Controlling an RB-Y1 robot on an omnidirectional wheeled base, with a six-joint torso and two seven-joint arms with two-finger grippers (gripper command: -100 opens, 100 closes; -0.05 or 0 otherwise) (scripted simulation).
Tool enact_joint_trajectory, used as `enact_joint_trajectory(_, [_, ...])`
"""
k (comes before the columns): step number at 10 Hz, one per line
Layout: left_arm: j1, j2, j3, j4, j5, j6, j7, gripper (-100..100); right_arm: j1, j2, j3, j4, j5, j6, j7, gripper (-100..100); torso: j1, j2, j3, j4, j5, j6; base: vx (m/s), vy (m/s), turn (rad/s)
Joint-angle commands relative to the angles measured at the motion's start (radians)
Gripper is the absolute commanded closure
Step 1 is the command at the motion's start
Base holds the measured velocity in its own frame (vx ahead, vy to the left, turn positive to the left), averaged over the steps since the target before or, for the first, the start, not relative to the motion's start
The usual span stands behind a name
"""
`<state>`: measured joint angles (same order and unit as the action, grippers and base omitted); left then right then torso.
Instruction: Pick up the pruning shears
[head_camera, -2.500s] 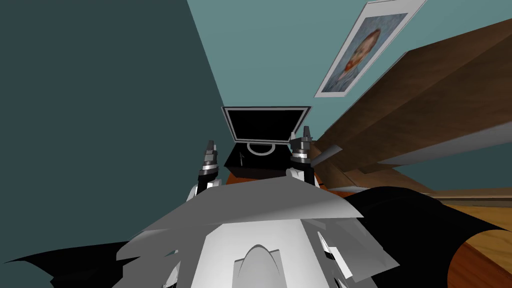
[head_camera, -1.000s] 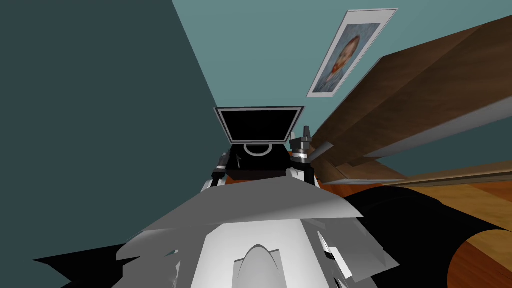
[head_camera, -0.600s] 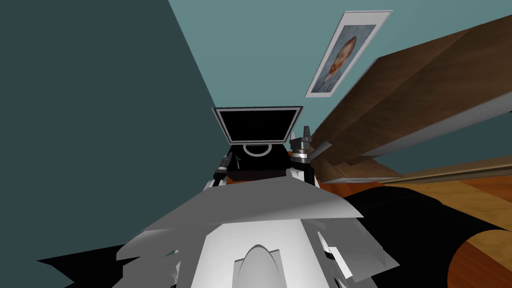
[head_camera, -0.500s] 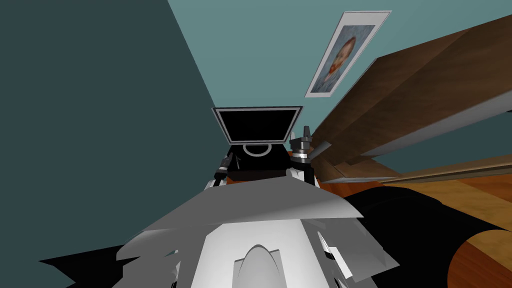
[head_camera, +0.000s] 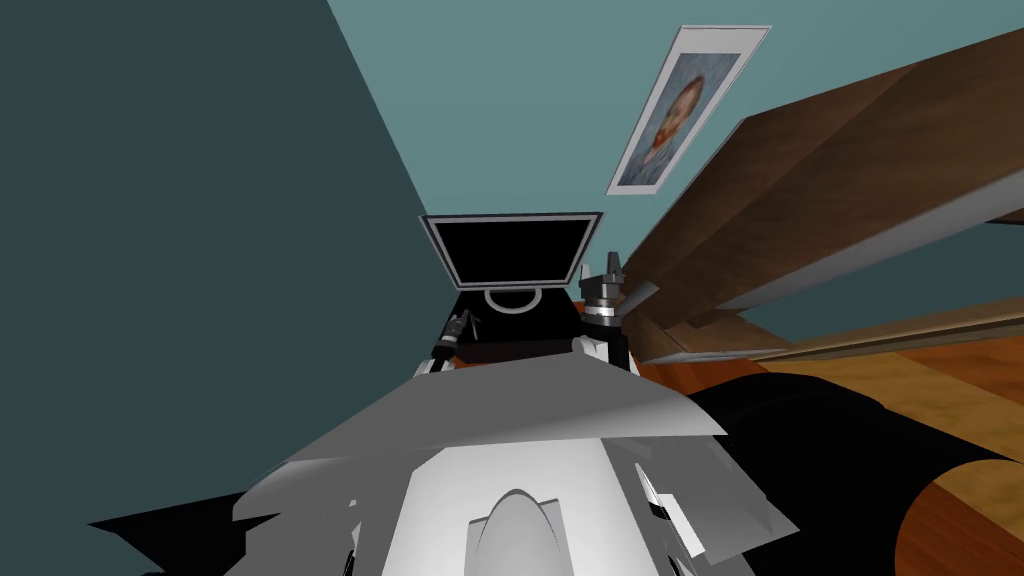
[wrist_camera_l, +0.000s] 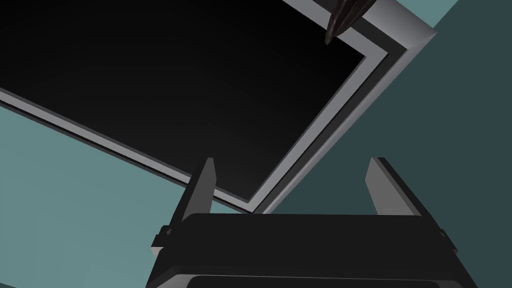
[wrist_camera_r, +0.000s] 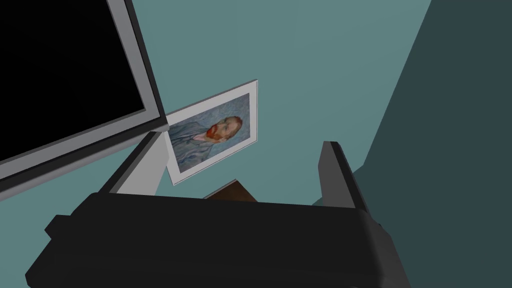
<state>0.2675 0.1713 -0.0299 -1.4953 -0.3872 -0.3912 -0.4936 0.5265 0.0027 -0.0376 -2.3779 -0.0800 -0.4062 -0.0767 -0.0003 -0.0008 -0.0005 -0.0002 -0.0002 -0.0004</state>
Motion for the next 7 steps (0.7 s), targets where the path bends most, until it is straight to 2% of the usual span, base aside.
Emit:
enact_joint_trajectory(1, [-0.014, 0.007, -0.002, 0.05, -0.017, 0.003, -0.02, -100, 0.0, 0.0, 0.0, 0.0, 0.0, 0.0, 0.0, 0, 0.0, 0.0, 0.0, 0.0, 0.0, 0.0, 0.011, -0.002, -0.044])
enact_joint_trajectory(5, [-0.065, 0.027, -0.012, 0.204, -0.074, 0.014, -0.088, -100, 0.0, 0.0, 0.0, 0.0, 0.0, 0.0, 0.0, 0, 0.0, -0.001, 0.0, 0.0, 0.0, 0.0, 0.019, -0.01, -0.073])
enact_joint_trajectory(7, [-0.076, 0.032, -0.014, 0.24, -0.087, 0.017, -0.103, -100, 0.0, 0.0, 0.0, 0.0, 0.0, 0.0, 0.0, 0, 0.0, 0.0, 0.0, 0.0, 0.0, 0.0, 0.015, -0.001, -0.035])
